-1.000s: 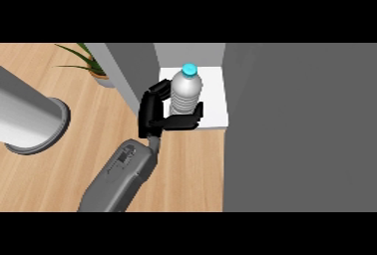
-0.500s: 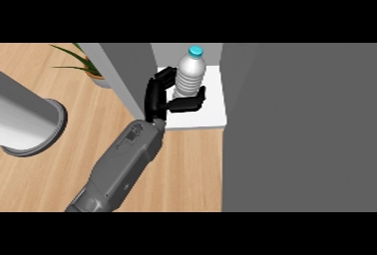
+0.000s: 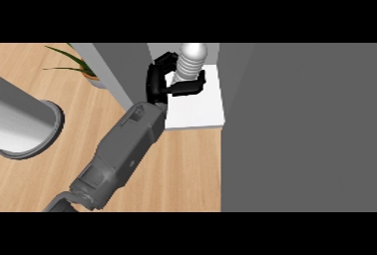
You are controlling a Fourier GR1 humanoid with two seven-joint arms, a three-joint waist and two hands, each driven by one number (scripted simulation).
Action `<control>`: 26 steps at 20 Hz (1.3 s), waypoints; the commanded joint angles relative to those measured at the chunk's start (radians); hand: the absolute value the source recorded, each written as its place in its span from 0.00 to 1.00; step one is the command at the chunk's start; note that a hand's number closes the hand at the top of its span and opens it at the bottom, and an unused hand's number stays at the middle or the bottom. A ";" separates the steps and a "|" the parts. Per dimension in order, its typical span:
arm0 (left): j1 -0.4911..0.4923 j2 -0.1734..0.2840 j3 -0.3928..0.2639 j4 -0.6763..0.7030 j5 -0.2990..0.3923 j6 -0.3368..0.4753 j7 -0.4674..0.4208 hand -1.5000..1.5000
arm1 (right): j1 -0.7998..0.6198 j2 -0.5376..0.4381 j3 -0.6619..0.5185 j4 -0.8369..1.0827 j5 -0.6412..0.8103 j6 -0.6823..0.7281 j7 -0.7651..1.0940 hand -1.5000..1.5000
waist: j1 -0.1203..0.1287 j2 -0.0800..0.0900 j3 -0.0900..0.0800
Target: Pick up the bottled water, place it into the cabinet and close the cabinet
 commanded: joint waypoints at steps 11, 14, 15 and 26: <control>-0.204 0.018 0.045 0.294 -0.026 -0.001 -0.045 0.00 | -0.043 0.002 0.022 -0.106 -0.051 -0.076 0.058 0.00 | -0.013 0.014 -0.001; -0.196 0.005 0.058 0.329 -0.029 0.016 -0.071 0.00 | -0.004 0.009 0.004 -0.091 -0.039 -0.008 0.042 0.00 | -0.022 0.009 0.000; -0.183 -0.001 0.063 0.330 -0.025 0.011 -0.092 0.00 | -0.029 0.047 0.046 -0.089 0.002 -0.025 0.034 0.00 | -0.017 0.010 0.000; -0.240 -0.001 0.106 0.269 0.009 -0.102 -0.239 0.00 | -0.049 -0.006 -0.009 -0.084 -0.063 -0.029 0.050 0.00 | -0.025 0.009 0.000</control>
